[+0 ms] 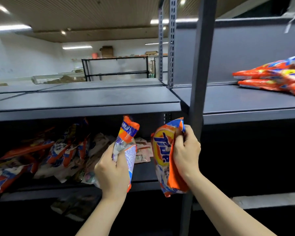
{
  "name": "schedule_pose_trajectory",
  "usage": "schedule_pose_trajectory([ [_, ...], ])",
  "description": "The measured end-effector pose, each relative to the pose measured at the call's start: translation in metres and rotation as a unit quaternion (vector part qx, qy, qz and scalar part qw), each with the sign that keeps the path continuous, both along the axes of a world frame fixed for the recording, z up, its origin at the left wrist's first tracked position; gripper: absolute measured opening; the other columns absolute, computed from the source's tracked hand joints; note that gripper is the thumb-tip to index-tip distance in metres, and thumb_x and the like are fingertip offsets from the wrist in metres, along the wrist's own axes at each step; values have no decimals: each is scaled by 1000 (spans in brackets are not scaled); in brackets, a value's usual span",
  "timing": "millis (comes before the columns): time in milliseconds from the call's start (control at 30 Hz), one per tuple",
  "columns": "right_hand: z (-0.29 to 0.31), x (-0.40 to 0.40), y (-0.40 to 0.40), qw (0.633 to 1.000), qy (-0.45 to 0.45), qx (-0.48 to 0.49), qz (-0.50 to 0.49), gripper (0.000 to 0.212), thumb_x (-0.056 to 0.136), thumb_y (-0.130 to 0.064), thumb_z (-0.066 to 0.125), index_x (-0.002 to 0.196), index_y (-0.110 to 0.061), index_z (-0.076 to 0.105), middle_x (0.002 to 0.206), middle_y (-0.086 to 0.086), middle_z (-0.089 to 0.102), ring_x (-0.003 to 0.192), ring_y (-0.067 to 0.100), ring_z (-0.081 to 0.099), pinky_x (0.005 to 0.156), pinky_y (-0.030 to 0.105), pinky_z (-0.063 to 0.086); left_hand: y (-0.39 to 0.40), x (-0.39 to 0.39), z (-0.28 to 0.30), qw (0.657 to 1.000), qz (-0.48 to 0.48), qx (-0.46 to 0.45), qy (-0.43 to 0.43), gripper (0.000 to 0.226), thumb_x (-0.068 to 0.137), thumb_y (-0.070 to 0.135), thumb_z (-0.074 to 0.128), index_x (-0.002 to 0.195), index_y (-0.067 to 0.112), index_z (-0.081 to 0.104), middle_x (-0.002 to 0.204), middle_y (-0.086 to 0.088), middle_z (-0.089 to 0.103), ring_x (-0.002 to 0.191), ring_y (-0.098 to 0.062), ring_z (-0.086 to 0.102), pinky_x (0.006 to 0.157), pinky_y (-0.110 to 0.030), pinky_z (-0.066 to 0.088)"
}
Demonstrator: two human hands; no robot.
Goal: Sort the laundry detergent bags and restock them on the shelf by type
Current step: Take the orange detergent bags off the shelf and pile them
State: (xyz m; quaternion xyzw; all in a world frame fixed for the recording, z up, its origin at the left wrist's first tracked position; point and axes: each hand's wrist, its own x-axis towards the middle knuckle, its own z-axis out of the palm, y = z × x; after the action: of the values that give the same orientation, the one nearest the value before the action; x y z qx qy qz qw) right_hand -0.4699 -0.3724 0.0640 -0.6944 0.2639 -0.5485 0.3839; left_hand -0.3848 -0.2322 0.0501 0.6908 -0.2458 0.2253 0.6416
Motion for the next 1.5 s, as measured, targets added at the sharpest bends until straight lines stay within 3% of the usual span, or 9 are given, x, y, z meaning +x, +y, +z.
schedule_pose_trajectory([
  [167,12,-53,8,1000,-23,-16,5,15,100,-17,43,93,-14,55,71,-3,63,66,7,64,57,23,54,13,-54,0,997,-69,-11,-18,52,79,44,41,96,5,70,79,3,68,78,0,59,66,-5,41],
  [600,74,-208,-46,977,-171,-61,-112,20,98,-18,48,83,-11,59,67,-2,59,60,9,56,58,27,48,-46,-175,73,975,-167,-96,-114,21,89,23,56,84,6,66,61,17,55,55,2,45,56,-12,33],
  [733,96,-237,-98,960,-228,-62,-148,15,98,-19,49,93,-17,63,80,-2,67,74,12,64,69,28,54,-98,-202,98,969,-173,-116,-137,25,91,22,55,67,21,49,53,7,43,51,-7,34,50,-13,27],
  [867,119,-271,-172,948,-269,-61,-160,15,96,-20,50,88,-23,63,85,0,68,81,16,65,79,38,54,-167,-228,109,964,-168,-143,-147,20,92,21,55,73,14,57,51,2,37,55,-9,32,53,-16,29],
  [1133,177,-327,-344,917,-268,-188,-228,16,95,-31,45,83,-27,55,72,-8,58,68,9,61,67,40,50,-312,-260,126,968,-138,-160,-136,19,93,20,56,77,11,59,54,14,44,53,-5,36,53,-14,29],
  [1300,205,-304,-437,866,-268,-277,-319,23,96,-21,44,101,-5,60,83,8,67,67,11,54,61,20,35,-377,-266,138,969,-103,-164,-152,26,94,12,57,72,22,47,51,12,38,51,-4,31,49,-12,26],
  [1367,209,-286,-471,841,-251,-335,-343,15,97,-24,43,107,-18,53,88,9,69,73,18,58,62,20,35,-399,-265,141,971,-82,-156,-162,30,94,11,56,71,25,42,50,12,37,50,-5,29,48,-11,25],
  [1433,209,-267,-505,847,-155,-406,-306,15,97,-23,45,110,-27,51,102,6,69,93,23,63,87,35,45,-420,-262,144,972,-68,-147,-169,30,94,11,57,71,25,42,50,13,38,51,-4,29,48,-11,26],
  [1500,207,-254,-527,885,74,-396,-235,34,95,-28,46,127,-36,50,131,0,57,130,26,45,110,63,16,-440,-255,147,972,-67,-141,-175,23,93,16,56,71,16,51,52,13,40,53,-5,32,50,-13,27],
])
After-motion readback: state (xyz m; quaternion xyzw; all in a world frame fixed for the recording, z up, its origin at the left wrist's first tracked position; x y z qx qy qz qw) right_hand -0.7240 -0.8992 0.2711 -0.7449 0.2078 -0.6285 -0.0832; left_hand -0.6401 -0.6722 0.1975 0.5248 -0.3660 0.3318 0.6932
